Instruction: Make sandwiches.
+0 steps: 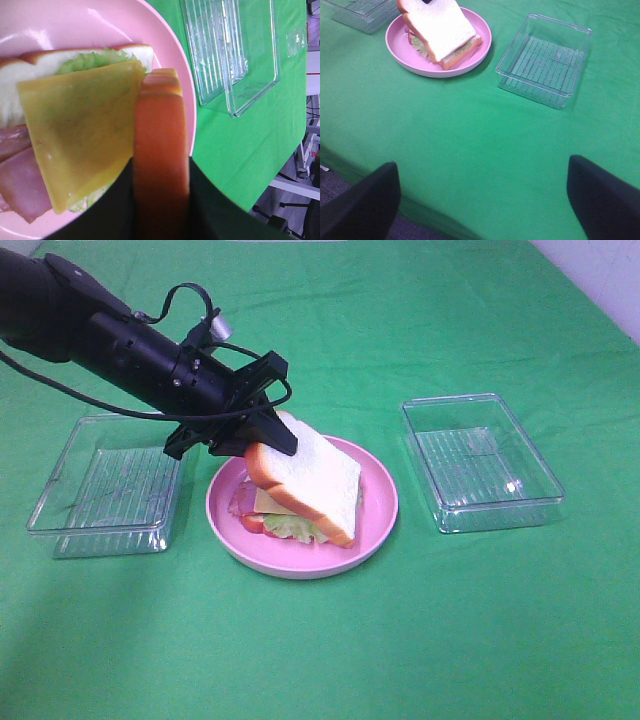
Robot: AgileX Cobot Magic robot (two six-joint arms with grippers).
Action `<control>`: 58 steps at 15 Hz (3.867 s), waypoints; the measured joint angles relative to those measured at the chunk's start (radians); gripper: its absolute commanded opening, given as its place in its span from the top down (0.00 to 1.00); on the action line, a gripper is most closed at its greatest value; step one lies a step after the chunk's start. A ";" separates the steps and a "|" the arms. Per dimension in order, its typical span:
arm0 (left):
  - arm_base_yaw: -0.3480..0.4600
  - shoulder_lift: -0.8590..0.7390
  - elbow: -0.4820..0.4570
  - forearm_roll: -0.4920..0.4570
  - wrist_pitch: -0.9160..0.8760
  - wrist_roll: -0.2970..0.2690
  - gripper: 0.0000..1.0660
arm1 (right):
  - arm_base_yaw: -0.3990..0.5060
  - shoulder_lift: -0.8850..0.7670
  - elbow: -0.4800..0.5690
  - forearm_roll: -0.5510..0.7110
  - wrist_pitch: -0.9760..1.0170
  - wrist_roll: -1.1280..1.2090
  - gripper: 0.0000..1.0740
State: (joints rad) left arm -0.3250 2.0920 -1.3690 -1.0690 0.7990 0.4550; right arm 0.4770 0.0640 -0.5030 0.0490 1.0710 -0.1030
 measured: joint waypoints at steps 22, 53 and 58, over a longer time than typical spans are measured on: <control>0.000 -0.357 0.000 0.736 -0.014 -0.293 0.30 | 0.000 0.000 0.000 0.000 0.000 0.000 0.21; 0.000 -1.889 0.860 0.879 0.267 -0.216 0.30 | 0.000 0.000 0.000 0.000 0.000 0.000 0.21; 0.000 -1.889 0.860 0.872 0.264 -0.216 0.30 | 0.000 0.000 0.000 0.000 0.000 0.000 0.21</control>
State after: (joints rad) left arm -0.3250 0.2030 -0.5090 -0.1970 1.0630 0.2390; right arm 0.4770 0.0640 -0.5030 0.0490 1.0710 -0.1030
